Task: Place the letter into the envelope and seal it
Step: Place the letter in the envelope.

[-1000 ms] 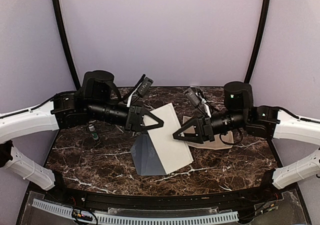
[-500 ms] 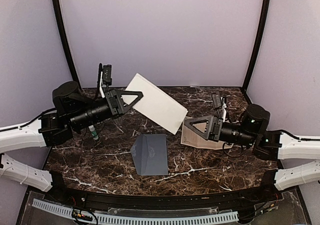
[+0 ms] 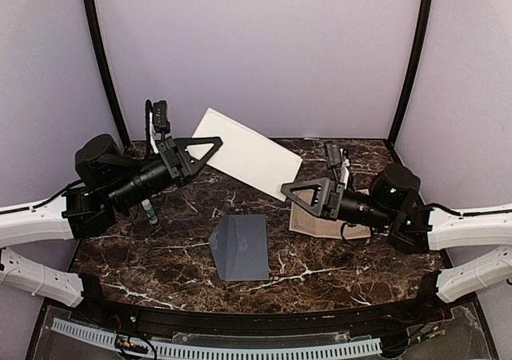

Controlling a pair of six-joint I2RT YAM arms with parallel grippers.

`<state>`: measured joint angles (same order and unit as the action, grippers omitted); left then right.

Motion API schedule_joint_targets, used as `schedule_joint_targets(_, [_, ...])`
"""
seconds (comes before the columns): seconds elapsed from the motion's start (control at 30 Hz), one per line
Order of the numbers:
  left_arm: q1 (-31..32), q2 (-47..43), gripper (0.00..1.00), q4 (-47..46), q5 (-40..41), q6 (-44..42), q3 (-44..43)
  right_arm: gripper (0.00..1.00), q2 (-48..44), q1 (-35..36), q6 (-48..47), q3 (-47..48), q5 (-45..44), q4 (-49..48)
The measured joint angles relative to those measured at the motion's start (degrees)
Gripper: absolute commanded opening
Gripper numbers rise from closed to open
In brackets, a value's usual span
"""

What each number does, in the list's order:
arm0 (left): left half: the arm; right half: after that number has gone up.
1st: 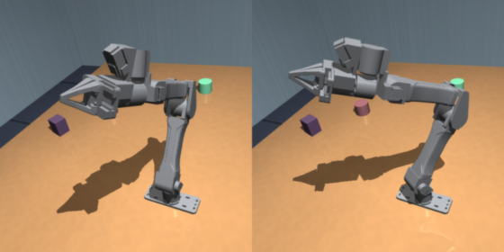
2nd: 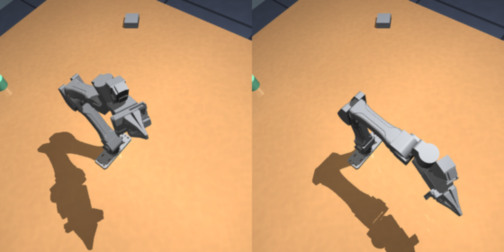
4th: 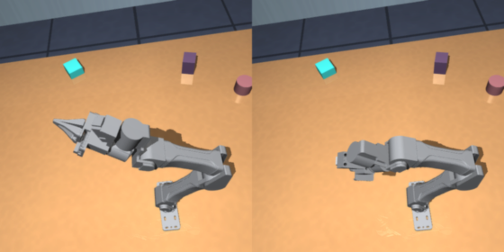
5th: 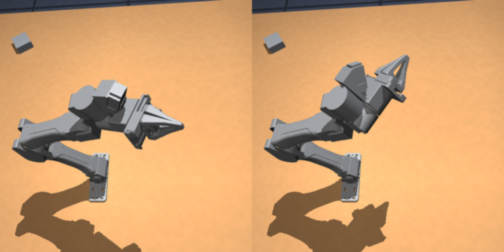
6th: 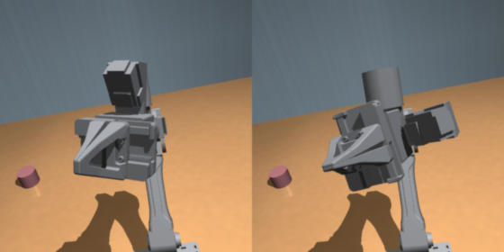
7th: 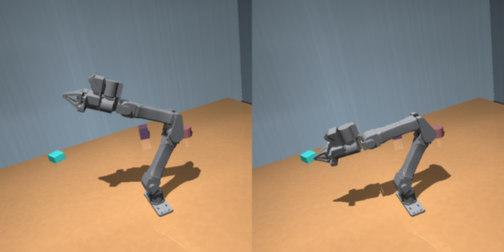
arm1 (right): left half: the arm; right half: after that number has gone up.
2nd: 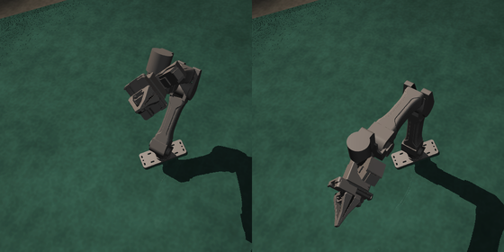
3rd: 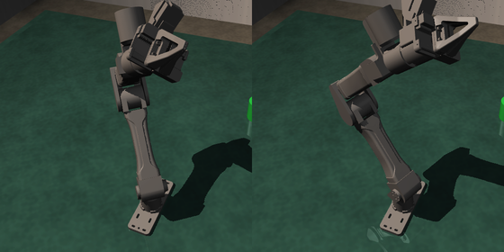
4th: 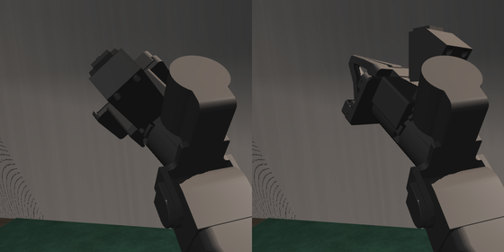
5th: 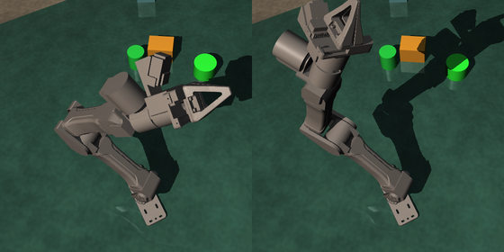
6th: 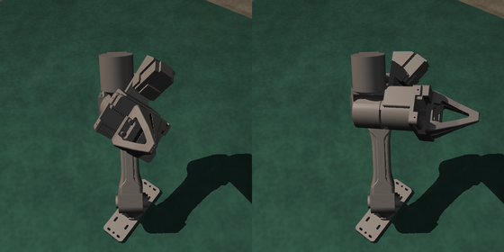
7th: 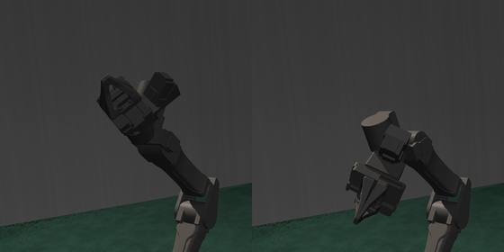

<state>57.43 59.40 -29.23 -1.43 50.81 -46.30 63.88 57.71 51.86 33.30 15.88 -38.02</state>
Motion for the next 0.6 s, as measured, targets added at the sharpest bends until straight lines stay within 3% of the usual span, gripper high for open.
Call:
schedule_joint_targets(0.23, [0.00,0.00,0.00,-1.66,-1.42,0.98,0.66,0.55,2.60,0.04,-0.26,3.32,1.51,-3.30])
schedule_joint_targets(0.43, [0.00,0.00,0.00,-2.64,-2.47,2.25,2.16,0.23,2.82,0.04,-0.37,3.98,0.98,-5.57])
schedule_joint_targets(0.53, [0.00,0.00,0.00,-2.69,-2.73,2.86,3.08,0.00,2.82,0.04,-0.07,3.98,0.76,-6.21])
schedule_joint_targets(0.6, [0.00,0.00,0.03,-2.60,-3.17,3.26,3.43,0.00,2.82,0.07,0.17,3.98,0.57,-6.62])
